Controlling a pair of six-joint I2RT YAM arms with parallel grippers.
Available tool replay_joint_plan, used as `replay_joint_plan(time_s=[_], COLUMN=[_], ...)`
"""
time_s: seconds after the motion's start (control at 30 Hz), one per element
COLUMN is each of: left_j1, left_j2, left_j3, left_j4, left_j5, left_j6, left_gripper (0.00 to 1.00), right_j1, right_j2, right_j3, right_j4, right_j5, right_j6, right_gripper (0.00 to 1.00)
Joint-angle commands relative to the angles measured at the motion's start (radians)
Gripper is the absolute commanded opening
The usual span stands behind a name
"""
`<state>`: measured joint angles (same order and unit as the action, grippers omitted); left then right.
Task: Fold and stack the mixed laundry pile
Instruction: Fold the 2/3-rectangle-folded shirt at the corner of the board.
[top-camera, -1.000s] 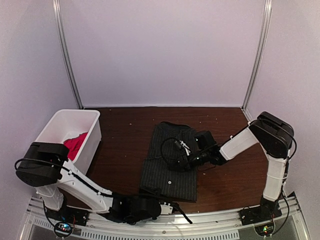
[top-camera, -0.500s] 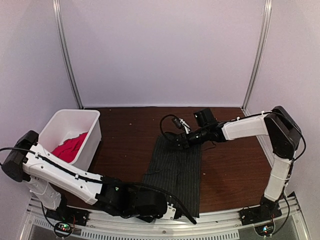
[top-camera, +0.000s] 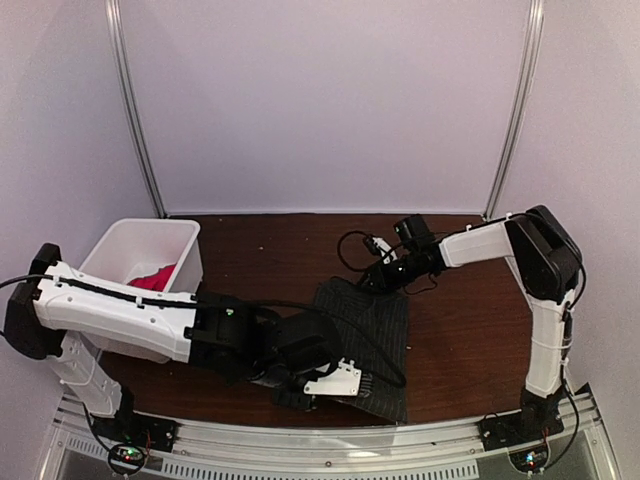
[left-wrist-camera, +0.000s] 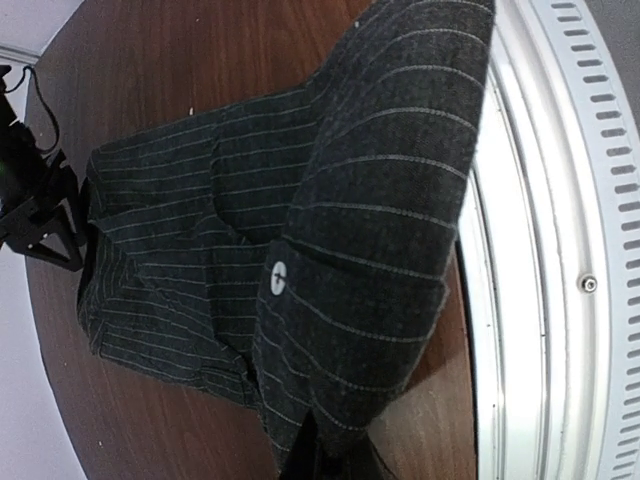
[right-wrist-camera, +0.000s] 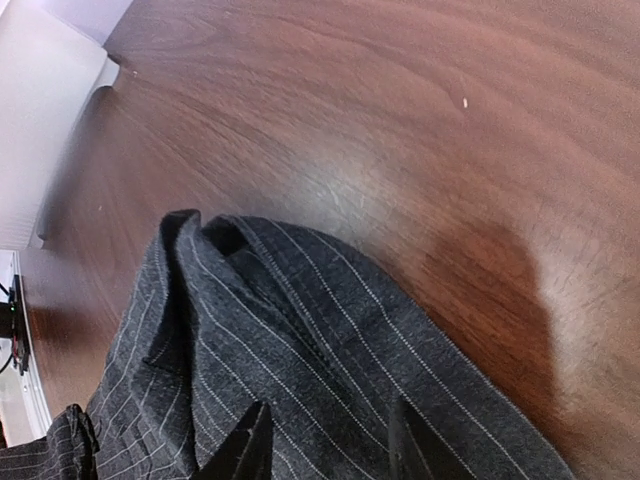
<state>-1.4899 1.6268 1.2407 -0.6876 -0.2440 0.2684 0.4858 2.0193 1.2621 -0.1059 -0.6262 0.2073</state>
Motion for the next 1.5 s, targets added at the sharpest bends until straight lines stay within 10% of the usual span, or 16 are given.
replay_joint_plan(time_s=[0.0,0.6,1.0,1.47], left_j1=[0.079,0.376,0.392,0.276], left_j2=[-0.005,0.289,0.368,0.251], left_j3=[0.092,0.335,0.113,-0.132], left_j4=[-0.028,0.144,0.476,0.404], left_j5=[0.026,0.029,0.027,0.128], left_j6=[0.058,0.307,0.299,0.072], left_gripper=[0.00,0.07,0.07,0.11], right_j1=[0.025,0.042,0.071,0.119], right_j2=[0.056,0.062,0.067,-0.175], right_j3=[0.013,-0.075,-0.071,-0.160], right_j4=[-0.034,0.074,0.087,0.057], right_j5=[-0.042,-0.179,-0.239,-0.227], right_j6=[-0.037,-0.004,0.000,0.072], right_gripper=[0.37,0.33,0.33,0.48])
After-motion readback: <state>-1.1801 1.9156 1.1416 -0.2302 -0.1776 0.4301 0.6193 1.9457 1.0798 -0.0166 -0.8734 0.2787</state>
